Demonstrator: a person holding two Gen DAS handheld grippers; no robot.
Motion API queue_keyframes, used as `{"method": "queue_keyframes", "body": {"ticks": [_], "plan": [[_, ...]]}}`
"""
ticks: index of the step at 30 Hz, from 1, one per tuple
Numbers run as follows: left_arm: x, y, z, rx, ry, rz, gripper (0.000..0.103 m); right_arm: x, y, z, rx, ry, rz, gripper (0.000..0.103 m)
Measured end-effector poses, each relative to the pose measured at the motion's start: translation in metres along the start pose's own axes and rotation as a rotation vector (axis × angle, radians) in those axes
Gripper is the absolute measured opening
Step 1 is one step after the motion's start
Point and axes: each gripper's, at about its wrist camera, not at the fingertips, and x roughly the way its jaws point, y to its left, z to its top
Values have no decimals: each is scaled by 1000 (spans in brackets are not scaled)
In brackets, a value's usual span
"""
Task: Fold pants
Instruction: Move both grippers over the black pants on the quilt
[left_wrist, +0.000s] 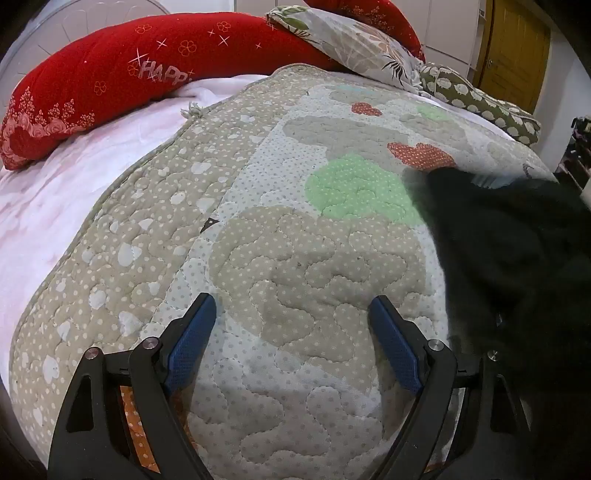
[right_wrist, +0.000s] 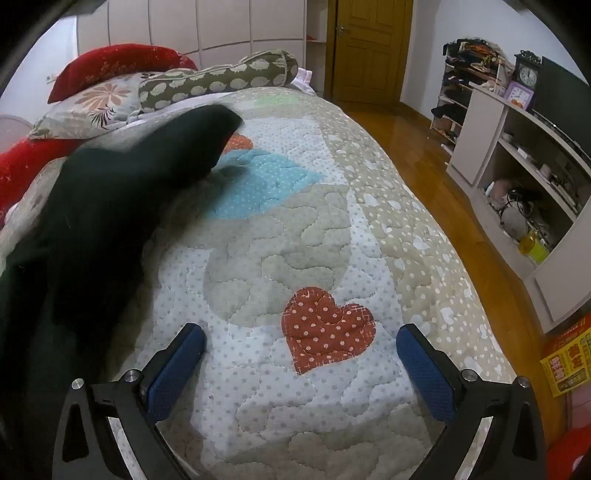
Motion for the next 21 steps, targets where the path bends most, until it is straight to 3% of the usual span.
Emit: {"method": "queue_keyframes", "body": {"ticks": [13, 18, 21], "plan": [[-1, -1, 1, 4, 1, 5, 86, 2, -1, 1, 1, -1, -1, 103], [-13, 0, 2, 37, 50, -9, 86, 0, 0, 1, 1, 5, -1, 103], [-20, 4, 0, -10, 47, -25, 86, -7, 1, 1, 13, 12, 24, 103]]}}
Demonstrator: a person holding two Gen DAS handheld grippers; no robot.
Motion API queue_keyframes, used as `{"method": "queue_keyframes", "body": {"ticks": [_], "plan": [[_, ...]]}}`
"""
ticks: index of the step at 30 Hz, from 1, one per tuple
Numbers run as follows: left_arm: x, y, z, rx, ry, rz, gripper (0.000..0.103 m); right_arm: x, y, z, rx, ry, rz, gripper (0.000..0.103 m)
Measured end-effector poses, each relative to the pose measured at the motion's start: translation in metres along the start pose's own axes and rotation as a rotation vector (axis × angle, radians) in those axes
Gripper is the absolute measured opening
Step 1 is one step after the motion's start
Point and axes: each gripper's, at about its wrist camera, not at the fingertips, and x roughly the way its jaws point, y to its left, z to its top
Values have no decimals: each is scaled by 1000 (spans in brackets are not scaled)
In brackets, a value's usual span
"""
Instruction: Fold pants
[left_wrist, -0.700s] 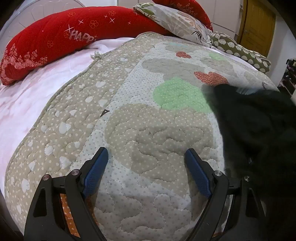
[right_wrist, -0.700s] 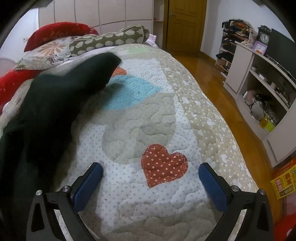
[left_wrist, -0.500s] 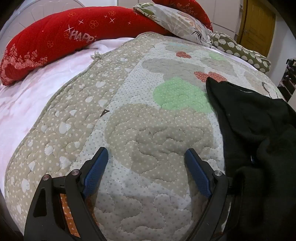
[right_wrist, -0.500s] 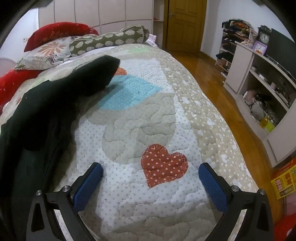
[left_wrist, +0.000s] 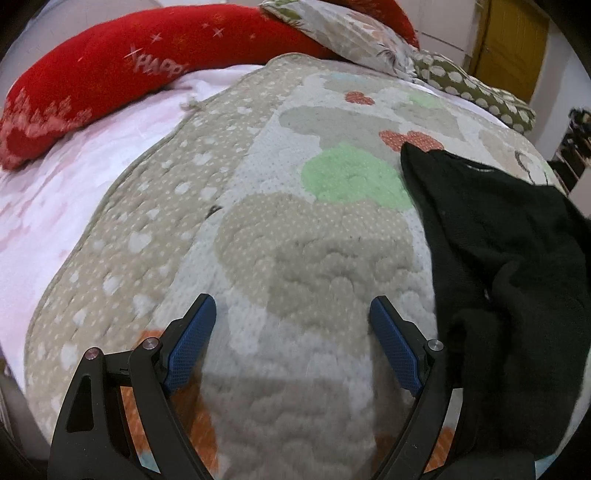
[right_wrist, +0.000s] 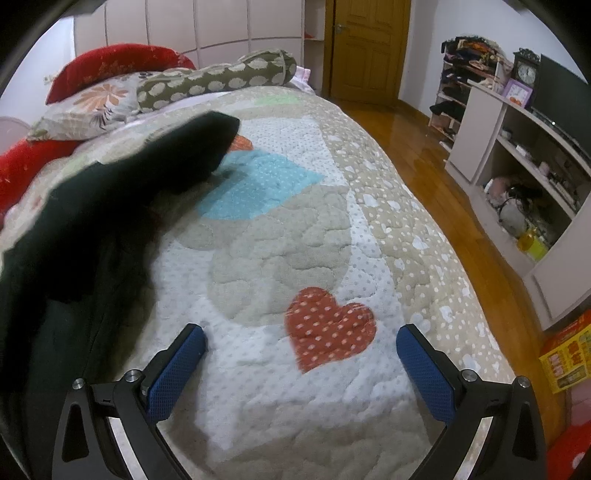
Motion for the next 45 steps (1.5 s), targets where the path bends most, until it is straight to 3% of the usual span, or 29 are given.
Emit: {"method": "queue_keyframes", "body": {"ticks": [3, 4, 7, 11, 15, 19, 23, 29, 45], "plan": [[-27, 3, -2, -3, -40, 28, 86, -21, 3, -4, 18, -12, 89, 103], [-41, 5, -1, -10, -20, 26, 86, -31, 7, -6, 30, -29, 121, 103], [-74, 1, -6, 17, -128, 40, 86, -52, 23, -10, -11, -68, 173, 103], [-105, -4, -11, 23, -200, 21, 86, -70, 53, -18, -87, -94, 237, 103], [-119, -13, -14, 36, -203, 13, 86, -72, 76, -24, -126, -84, 315, 103], [-121, -16, -16, 26, -190, -3, 86, -78, 88, -27, -150, -96, 333, 103], [-137, -15, -19, -14, -225, -67, 86, -79, 89, -29, -145, -84, 353, 103], [-139, -43, -26, 90, -229, -7, 86, -86, 88, -31, -148, -108, 358, 103], [-115, -52, -33, 83, -170, -53, 86, -79, 83, -33, -138, -92, 356, 103]]}}
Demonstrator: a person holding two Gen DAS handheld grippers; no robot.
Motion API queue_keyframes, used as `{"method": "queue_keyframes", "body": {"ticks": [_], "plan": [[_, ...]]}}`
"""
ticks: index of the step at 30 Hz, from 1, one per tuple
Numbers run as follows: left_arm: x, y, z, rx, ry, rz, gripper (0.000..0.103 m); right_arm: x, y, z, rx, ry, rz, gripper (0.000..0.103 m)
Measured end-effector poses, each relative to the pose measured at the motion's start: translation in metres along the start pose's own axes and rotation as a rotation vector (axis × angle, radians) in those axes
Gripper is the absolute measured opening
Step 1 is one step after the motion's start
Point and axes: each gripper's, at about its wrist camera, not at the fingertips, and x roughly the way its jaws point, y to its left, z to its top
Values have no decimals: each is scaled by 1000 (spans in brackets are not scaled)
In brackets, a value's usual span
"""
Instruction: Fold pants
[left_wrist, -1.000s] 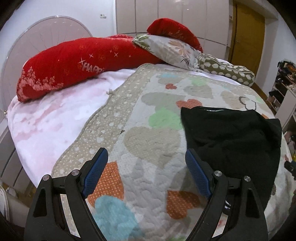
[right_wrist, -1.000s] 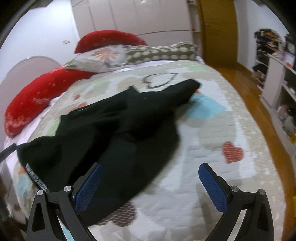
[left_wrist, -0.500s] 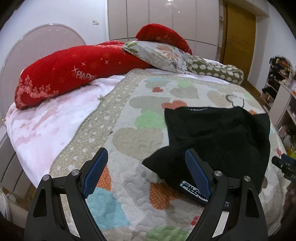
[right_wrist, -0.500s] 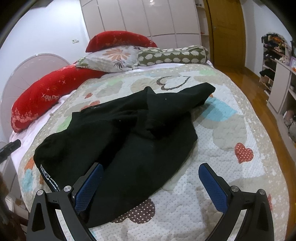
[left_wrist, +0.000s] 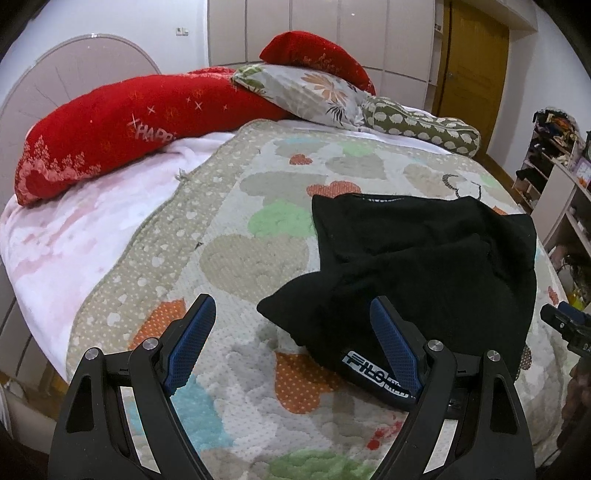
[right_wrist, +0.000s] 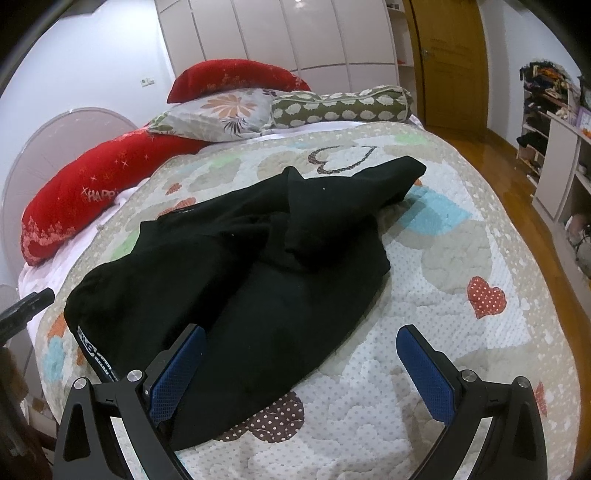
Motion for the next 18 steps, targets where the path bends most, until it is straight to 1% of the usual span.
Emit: {"method": "queue_keyframes", "body": {"ticks": [6, 12, 18], "plan": [[13, 7, -6, -38, 25, -18, 86, 3, -9, 1, 5, 9, -22, 103], [30, 19, -18, -86, 71, -47, 86, 3, -28, 0, 48, 1, -42, 103], [44, 12, -19, -115, 93, -133, 86, 11, -48, 0, 106, 5, -30, 103]]}}
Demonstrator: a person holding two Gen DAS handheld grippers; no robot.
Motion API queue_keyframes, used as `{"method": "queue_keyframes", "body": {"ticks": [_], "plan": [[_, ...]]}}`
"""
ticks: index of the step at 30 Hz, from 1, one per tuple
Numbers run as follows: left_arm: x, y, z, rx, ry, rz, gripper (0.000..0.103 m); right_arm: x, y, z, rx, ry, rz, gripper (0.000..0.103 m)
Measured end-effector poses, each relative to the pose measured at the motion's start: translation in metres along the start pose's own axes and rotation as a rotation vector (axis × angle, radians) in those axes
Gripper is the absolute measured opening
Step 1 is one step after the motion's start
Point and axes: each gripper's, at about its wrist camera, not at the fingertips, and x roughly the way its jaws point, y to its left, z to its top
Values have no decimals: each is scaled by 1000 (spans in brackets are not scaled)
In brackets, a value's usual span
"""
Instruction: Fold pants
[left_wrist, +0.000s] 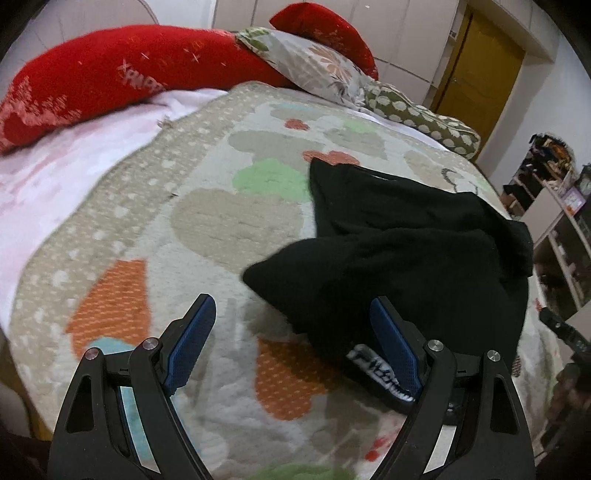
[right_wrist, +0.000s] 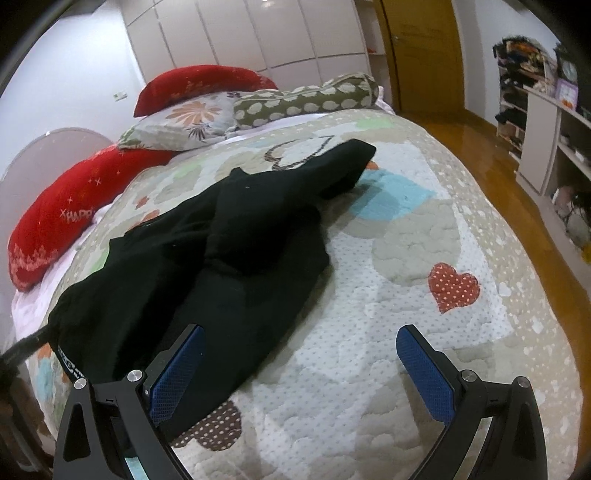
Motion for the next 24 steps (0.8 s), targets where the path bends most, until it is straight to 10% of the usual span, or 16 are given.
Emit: {"method": "queue_keyframes", "body": {"ticks": [7, 13, 16, 24], "plan": [[20, -19, 1, 31, 37, -23, 86, 24, -6, 15, 12, -2, 37, 91], [38, -28, 3, 51, 71, -29, 86, 55, -14, 28, 73, 6, 101, 56], [44, -29, 4, 30, 77, -42, 86, 57, -13, 34, 63, -4, 110, 20], [24, -31, 4, 17, 47, -53, 54, -10, -8, 23, 2, -98, 89, 2]]}}
